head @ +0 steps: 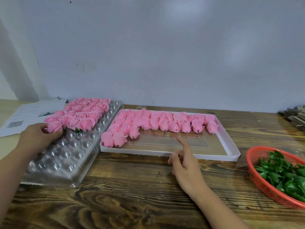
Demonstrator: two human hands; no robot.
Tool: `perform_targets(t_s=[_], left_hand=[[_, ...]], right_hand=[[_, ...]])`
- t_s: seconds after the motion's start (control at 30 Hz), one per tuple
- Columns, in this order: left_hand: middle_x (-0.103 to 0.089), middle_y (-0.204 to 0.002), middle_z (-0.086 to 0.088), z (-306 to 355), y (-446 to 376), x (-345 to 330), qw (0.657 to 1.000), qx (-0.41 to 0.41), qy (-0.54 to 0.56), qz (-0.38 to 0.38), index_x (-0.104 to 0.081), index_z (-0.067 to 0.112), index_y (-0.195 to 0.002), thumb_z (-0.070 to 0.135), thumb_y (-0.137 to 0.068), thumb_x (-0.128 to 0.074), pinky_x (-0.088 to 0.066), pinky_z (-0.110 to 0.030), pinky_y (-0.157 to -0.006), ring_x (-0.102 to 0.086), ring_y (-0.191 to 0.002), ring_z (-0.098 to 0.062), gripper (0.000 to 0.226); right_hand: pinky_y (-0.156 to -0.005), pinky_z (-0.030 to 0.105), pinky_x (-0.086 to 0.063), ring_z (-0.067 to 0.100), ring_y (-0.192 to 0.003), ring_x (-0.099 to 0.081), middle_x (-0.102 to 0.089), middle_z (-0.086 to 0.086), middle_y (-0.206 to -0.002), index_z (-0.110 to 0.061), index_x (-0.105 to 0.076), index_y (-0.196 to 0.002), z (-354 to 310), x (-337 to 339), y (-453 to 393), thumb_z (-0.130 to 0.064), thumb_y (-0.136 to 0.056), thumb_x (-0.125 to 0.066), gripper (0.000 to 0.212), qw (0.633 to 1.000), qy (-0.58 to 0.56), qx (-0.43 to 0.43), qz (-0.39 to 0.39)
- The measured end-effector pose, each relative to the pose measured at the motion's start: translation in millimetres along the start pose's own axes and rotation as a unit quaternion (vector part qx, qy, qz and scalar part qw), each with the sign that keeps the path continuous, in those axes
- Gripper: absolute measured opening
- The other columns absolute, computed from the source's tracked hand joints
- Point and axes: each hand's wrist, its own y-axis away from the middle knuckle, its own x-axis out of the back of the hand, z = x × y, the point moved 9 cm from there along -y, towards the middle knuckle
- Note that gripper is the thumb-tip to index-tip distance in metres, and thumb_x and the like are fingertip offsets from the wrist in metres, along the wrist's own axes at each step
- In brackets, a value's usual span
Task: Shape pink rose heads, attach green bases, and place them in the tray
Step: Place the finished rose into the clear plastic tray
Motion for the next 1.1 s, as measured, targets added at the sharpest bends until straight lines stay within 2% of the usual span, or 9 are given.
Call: perform_targets(t_s=[0.13, 0.27, 0.43, 0.53, 0.67, 0.73, 0.8, 0.93, 1.1], left_hand=[[-0.070, -0.087, -0.018, 0, -3, -4, 1.000, 0.010, -0.020, -0.015, -0.069, 0.000, -0.105, 0.040, -0.081, -0.085, -0.051, -0.045, -0.078, -0.066, -0.086, -0.041, 0.049], [-0.070, -0.076, -0.016, 6, -3, -5, 1.000, 0.003, -0.008, -0.029, -0.069, 0.007, -0.084, 0.042, -0.074, -0.089, -0.054, -0.048, -0.079, -0.067, -0.076, -0.039, 0.042], [-0.069, -0.070, -0.013, 12, 4, 1, 1.000, -0.002, -0.006, -0.005, -0.066, 0.012, -0.078, 0.055, -0.066, -0.077, -0.055, -0.046, -0.076, -0.066, -0.071, -0.037, 0.046], [-0.067, -0.064, -0.016, 10, 4, 1, 1.000, 0.003, -0.013, 0.003, -0.066, 0.009, -0.074, 0.049, -0.073, -0.081, -0.053, -0.044, -0.072, -0.065, -0.066, -0.036, 0.043], [-0.066, -0.065, -0.015, 11, 4, 0, 1.000, 0.025, 0.003, -0.002, -0.058, 0.015, -0.068, 0.053, -0.055, -0.078, -0.054, -0.044, -0.075, -0.065, -0.065, -0.035, 0.045], [-0.067, -0.063, -0.015, 9, 0, -2, 1.000, 0.028, -0.001, -0.011, -0.063, 0.012, -0.073, 0.043, -0.065, -0.091, -0.054, -0.043, -0.075, -0.066, -0.064, -0.032, 0.043], [-0.068, -0.060, -0.014, 8, -4, -4, 0.999, 0.033, -0.017, -0.019, -0.068, 0.006, -0.081, 0.036, -0.074, -0.089, -0.055, -0.042, -0.076, -0.067, -0.063, -0.030, 0.038], [-0.067, -0.056, -0.013, 7, -8, -2, 0.999, 0.036, -0.019, -0.011, -0.059, 0.013, -0.067, 0.034, -0.075, -0.087, -0.057, -0.044, -0.076, -0.067, -0.064, -0.031, 0.037], [-0.068, -0.060, -0.015, 1, -11, -1, 0.998, 0.050, -0.021, -0.009, -0.059, 0.016, -0.067, 0.040, -0.064, -0.090, -0.059, -0.047, -0.075, -0.068, -0.066, -0.034, 0.039]], right_hand=[[-0.076, 0.021, -0.049, 0.002, -0.082, -0.064, -0.065, -0.021, -0.095, -0.050, -0.022, -0.143, -1, 0, 0, -0.038, -0.102, -0.041, 0.047, 1.000, 0.004, 0.001, 0.000], [-0.076, 0.024, -0.051, 0.003, -0.083, -0.064, -0.065, -0.021, -0.094, -0.049, -0.026, -0.143, -2, 0, 0, -0.036, -0.103, -0.042, 0.045, 1.000, 0.008, 0.003, 0.001], [-0.077, 0.027, -0.053, 0.004, -0.084, -0.064, -0.066, -0.019, -0.093, -0.043, -0.030, -0.145, -1, 0, 0, -0.033, -0.104, -0.043, 0.044, 1.000, 0.002, 0.000, 0.002], [-0.075, 0.023, -0.049, 0.006, -0.080, -0.064, -0.066, -0.018, -0.092, -0.043, -0.031, -0.144, -2, 1, 0, -0.032, -0.103, -0.043, 0.044, 1.000, -0.001, 0.003, 0.005], [-0.073, 0.019, -0.047, 0.006, -0.078, -0.064, -0.066, -0.019, -0.090, -0.042, -0.033, -0.144, -3, 2, 0, -0.030, -0.103, -0.044, 0.044, 1.000, 0.003, 0.002, 0.003], [-0.073, 0.018, -0.047, 0.006, -0.078, -0.064, -0.066, -0.020, -0.090, -0.040, -0.034, -0.145, -4, 2, 0, -0.028, -0.104, -0.044, 0.044, 1.000, 0.005, 0.003, 0.003], [-0.073, 0.018, -0.048, 0.007, -0.078, -0.064, -0.066, -0.020, -0.090, -0.039, -0.035, -0.145, -5, 2, 0, -0.027, -0.104, -0.045, 0.044, 1.000, 0.003, 0.001, 0.003], [-0.072, 0.018, -0.048, 0.007, -0.078, -0.064, -0.066, -0.019, -0.090, -0.038, -0.035, -0.145, -7, 3, 0, -0.026, -0.104, -0.044, 0.044, 1.000, -0.001, 0.003, 0.004], [-0.072, 0.015, -0.045, 0.007, -0.077, -0.063, -0.065, -0.020, -0.089, -0.037, -0.035, -0.145, -8, 4, 1, -0.022, -0.103, -0.045, 0.045, 1.000, -0.004, 0.001, -0.001]])
